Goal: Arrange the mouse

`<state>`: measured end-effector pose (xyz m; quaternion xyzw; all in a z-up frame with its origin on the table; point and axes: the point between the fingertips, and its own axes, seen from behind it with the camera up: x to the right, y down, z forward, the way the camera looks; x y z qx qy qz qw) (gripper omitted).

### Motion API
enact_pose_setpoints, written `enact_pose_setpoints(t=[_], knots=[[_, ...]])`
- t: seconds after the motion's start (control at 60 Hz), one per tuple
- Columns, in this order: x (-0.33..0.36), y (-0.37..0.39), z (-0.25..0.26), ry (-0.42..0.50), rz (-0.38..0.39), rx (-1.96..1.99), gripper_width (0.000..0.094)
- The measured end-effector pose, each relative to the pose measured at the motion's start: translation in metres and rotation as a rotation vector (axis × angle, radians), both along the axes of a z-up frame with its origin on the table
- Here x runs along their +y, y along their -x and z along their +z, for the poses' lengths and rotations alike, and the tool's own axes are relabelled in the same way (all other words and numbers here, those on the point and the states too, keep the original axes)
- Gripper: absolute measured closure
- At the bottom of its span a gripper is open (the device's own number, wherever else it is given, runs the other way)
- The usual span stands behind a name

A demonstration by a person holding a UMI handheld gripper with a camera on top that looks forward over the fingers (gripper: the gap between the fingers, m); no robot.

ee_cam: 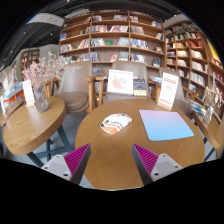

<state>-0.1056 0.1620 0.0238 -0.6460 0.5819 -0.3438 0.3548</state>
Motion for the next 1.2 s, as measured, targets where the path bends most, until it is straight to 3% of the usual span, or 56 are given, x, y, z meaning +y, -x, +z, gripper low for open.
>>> enact_pose_setpoints(t=[0.433,1.2], knots=[[0.01,-0.085,-0.025,-0.033,-0.068,0.057,0.008],[0.029,-0.18,-0.037,-0.047,-0.054,0.136,0.0087]])
